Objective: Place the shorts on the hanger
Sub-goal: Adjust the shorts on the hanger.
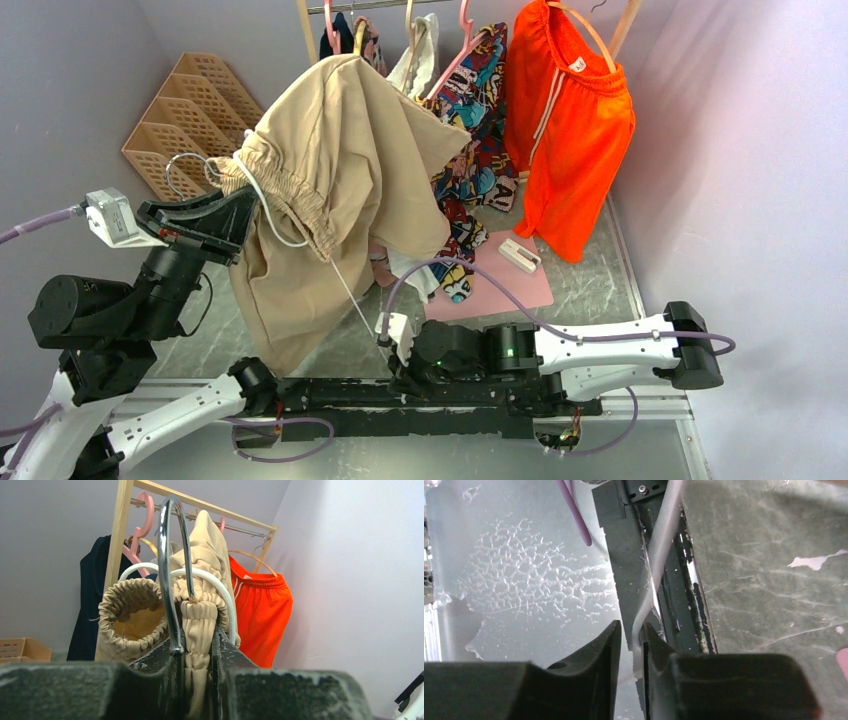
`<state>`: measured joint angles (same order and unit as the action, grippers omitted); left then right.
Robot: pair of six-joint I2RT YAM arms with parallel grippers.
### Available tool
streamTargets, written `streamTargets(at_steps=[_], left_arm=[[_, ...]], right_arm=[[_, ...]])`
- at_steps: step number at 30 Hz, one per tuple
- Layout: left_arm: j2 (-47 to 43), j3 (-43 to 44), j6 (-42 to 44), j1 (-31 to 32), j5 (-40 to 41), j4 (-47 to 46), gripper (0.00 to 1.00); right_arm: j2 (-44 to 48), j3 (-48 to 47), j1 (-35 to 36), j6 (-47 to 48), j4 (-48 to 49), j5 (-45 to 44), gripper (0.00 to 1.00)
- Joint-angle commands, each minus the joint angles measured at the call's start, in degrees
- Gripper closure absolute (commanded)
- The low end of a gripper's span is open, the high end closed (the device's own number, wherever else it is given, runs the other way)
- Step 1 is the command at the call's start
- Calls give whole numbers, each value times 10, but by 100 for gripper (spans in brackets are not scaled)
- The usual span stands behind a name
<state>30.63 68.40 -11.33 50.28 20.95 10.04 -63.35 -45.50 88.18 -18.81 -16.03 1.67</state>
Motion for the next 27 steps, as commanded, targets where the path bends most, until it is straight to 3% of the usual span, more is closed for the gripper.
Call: streamTargets(at_steps=[1, 5, 7, 8, 14, 22, 27], left_arm=[[-10, 12, 4, -7, -35, -84, 93], [-7, 17, 14, -6, -81, -56, 93], [-5, 21, 22, -7, -115, -29, 93], [-4, 23, 25, -7, -133, -13, 93], [-4, 5, 49, -7, -276, 68, 93], [0, -51, 87, -6, -537, 116, 93], [-8, -62, 139, -6, -590, 144, 93]], right_arm=[[11, -47, 6, 15, -57, -19, 63], [33, -75, 6, 7, -63, -54, 38], [55, -100, 7, 7, -69, -69, 19], [63, -114, 7, 9, -75, -77, 14], [89, -249, 6, 38, -110, -133, 13], [100, -371, 6, 91, -24, -243, 15], [46, -451, 7, 98, -82, -300, 16]])
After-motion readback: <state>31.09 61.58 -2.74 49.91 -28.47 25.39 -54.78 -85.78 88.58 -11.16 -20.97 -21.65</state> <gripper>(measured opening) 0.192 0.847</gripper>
